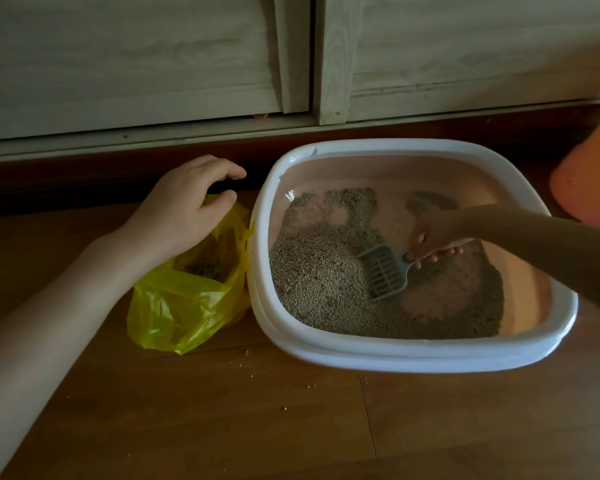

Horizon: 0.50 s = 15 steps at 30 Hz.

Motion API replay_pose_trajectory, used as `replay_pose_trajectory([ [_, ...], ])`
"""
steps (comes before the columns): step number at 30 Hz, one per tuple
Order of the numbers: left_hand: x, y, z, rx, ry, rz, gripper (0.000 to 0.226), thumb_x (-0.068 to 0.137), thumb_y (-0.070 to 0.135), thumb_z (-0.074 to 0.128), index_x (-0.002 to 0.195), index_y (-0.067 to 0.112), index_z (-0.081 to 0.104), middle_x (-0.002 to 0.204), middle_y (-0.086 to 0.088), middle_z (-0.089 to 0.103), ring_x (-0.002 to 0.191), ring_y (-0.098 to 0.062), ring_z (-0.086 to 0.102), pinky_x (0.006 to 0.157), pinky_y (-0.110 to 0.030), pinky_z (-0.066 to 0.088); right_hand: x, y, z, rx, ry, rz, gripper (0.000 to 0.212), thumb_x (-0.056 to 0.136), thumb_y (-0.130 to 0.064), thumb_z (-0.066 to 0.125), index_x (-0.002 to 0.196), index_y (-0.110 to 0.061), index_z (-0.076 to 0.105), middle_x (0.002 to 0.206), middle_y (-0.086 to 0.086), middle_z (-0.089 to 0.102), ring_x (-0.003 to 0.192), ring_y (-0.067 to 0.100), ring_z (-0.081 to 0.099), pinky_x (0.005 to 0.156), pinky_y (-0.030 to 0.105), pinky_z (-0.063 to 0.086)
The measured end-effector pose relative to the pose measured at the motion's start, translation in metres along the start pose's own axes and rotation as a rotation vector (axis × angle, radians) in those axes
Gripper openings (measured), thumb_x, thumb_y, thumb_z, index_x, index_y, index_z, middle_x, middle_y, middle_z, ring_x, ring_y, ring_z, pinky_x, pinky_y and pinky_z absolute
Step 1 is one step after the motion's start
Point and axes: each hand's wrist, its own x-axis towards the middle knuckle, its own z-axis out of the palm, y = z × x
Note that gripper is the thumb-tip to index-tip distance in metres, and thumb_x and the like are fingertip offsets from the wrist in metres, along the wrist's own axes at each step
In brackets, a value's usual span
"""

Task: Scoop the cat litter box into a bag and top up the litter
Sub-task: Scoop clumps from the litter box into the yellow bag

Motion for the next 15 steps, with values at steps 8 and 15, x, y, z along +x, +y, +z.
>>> replay_pose_trajectory([
  [8,0.001,0.0,0.001,-0.004,0.0,0.015,0.031,0.093,0.017,0.054,0.124,0.019,0.057,0.122,0.007,0.055,0.107,-0.001,0.045,0.088,-0.018,0.033,0.01,0.0,0.038,0.279,-0.026,-0.198,0.028,0.089,-0.034,0.064,0.064,-0.022,0.069,0.045,-0.009,0.053,0.041,0.007,0.041,0.054,0.027,0.038],
  [15,0.002,-0.001,0.001,0.0,-0.001,0.019,0.031,0.093,0.018,0.053,0.124,0.02,0.057,0.121,0.007,0.056,0.109,-0.003,0.047,0.089,-0.021,0.035,0.011,-0.032,0.056,0.342,0.025,-0.248,0.029,0.089,-0.033,0.063,0.063,-0.021,0.067,0.041,-0.012,0.053,0.039,-0.002,0.044,0.052,0.007,0.038],
])
